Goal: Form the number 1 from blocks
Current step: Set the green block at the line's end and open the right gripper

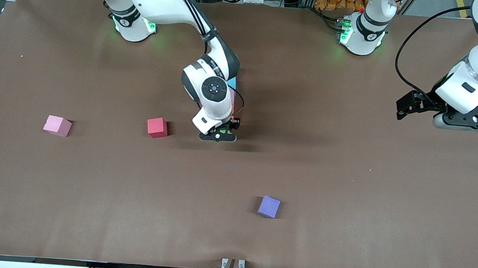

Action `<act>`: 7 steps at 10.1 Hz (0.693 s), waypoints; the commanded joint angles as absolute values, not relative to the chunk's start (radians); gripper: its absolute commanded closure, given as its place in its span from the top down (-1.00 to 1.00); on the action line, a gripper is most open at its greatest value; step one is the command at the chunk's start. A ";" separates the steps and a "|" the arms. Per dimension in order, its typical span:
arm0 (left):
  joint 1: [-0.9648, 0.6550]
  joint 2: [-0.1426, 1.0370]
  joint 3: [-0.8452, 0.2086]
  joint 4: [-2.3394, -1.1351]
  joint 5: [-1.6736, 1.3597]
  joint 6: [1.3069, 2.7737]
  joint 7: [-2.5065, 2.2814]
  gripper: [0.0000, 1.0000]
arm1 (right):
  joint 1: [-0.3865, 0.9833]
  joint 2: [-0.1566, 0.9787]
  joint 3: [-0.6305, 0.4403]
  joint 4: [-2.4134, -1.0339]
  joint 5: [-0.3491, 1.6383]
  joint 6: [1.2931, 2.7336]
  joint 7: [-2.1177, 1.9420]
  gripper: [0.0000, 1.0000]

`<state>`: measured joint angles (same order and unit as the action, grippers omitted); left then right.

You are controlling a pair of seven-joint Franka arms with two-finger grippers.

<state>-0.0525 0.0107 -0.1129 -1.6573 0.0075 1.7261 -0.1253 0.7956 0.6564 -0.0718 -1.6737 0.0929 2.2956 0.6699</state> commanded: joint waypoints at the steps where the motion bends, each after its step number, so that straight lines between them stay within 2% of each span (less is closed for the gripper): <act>1: -0.057 0.058 -0.120 -1.525 0.032 1.628 -0.103 1.00 | 0.816 0.660 -0.077 -1.683 0.074 2.313 0.706 -1.00; 3: -0.054 0.051 -0.121 -1.513 0.025 1.551 -0.106 1.00 | 0.824 0.666 -0.077 -1.684 0.074 2.313 0.716 -1.00; 6: -0.049 0.041 -0.121 -1.517 0.017 1.539 -0.118 1.00 | 0.827 0.667 -0.077 -1.689 0.074 2.310 0.716 -1.00; 7: -0.051 0.041 -0.121 -1.517 0.014 1.539 -0.117 1.00 | 0.827 0.667 -0.077 -1.697 0.074 2.312 0.716 -0.85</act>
